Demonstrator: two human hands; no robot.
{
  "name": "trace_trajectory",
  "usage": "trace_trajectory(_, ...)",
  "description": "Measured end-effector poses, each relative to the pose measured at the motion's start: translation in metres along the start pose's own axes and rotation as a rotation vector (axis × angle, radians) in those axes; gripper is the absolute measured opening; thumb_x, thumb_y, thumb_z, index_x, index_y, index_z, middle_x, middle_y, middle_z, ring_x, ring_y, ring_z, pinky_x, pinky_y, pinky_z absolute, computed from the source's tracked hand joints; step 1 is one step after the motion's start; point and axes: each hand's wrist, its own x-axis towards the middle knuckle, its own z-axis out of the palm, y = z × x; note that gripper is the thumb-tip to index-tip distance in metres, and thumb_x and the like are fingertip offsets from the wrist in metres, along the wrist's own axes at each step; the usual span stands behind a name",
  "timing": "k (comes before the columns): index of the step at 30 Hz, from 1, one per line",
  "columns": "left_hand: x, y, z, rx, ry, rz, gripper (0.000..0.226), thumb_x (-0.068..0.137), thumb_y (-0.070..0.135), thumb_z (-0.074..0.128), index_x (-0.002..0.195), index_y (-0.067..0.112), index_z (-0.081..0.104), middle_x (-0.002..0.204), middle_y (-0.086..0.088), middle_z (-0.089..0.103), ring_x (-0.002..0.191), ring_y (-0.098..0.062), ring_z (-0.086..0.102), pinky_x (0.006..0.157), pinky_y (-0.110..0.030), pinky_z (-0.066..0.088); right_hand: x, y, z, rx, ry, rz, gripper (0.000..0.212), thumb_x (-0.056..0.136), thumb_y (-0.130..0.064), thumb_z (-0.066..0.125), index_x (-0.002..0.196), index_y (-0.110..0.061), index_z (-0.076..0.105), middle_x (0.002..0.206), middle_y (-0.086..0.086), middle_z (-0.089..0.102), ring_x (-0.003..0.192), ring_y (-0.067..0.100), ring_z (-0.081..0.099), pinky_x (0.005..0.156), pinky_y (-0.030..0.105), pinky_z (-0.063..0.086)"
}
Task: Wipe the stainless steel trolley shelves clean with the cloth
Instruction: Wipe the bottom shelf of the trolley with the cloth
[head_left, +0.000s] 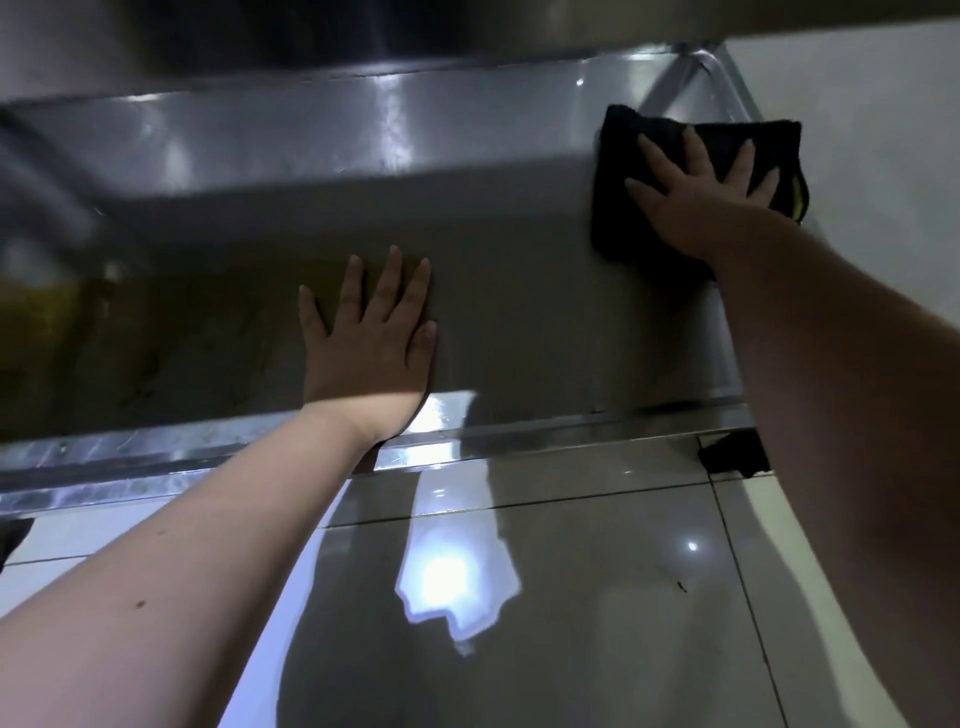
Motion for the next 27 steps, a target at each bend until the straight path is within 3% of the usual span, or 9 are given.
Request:
trace_trajectory(6,0.000,-0.001,-0.002,-0.031,-0.008,0.002,0.062,0.094,0.050,0.008,0.155,0.043,0.002,0.164,0.011,-0.002,0.151,-0.026,-0.004,0.115,-0.063,-0.007,-0.089,-0.024,0.028,0.011,0.039,-0.155,0.060,0.090,-0.073,0.010,0.146,-0.058,-0.006,0.164,-0.011,-0.007,0.146,0.044,-0.013,0.112,0.064,-0.010)
trace_trajectory(11,0.002,0.001,-0.002,-0.005,-0.017,0.002,0.057,0.101,0.045,0.019,0.156,0.040,0.004,0.165,0.010,-0.002,0.151,-0.027,-0.003,0.114,-0.065,-0.005,-0.194,-0.046,0.059,-0.065,0.074,-0.248,0.061,0.087,-0.069,-0.003,0.146,-0.055,-0.013,0.164,-0.008,-0.009,0.147,0.044,-0.011,0.114,0.062,-0.007)
trace_trajectory(16,0.000,-0.006,-0.020,-0.110,-0.037,0.023,0.057,0.104,0.039,0.028,0.156,0.035,0.007,0.165,0.009,-0.001,0.151,-0.023,-0.008,0.116,-0.060,-0.009,-0.191,-0.046,0.058,-0.081,0.088,-0.220,0.061,0.087,-0.070,-0.001,0.143,-0.057,-0.019,0.163,-0.009,-0.016,0.147,0.041,-0.015,0.115,0.061,-0.009)
trace_trajectory(21,-0.006,-0.070,-0.042,-0.059,0.010,0.152,0.054,0.105,0.036,0.029,0.157,0.032,0.012,0.165,0.006,0.005,0.151,-0.026,-0.006,0.117,-0.054,-0.007,-0.188,-0.048,0.056,-0.138,0.038,-0.192,0.061,0.084,-0.070,-0.001,0.140,-0.059,-0.023,0.163,-0.010,-0.014,0.146,0.043,-0.011,0.114,0.062,-0.005)
trace_trajectory(27,-0.046,-0.145,-0.029,0.047,-0.121,-0.018,0.056,0.103,0.044,0.021,0.156,0.037,0.001,0.164,0.008,-0.005,0.151,-0.022,-0.009,0.116,-0.054,-0.010,-0.188,-0.051,0.051,-0.108,-0.052,-0.154,0.057,0.091,-0.069,0.010,0.139,-0.063,-0.020,0.161,-0.014,-0.019,0.146,0.040,-0.019,0.115,0.059,-0.011)
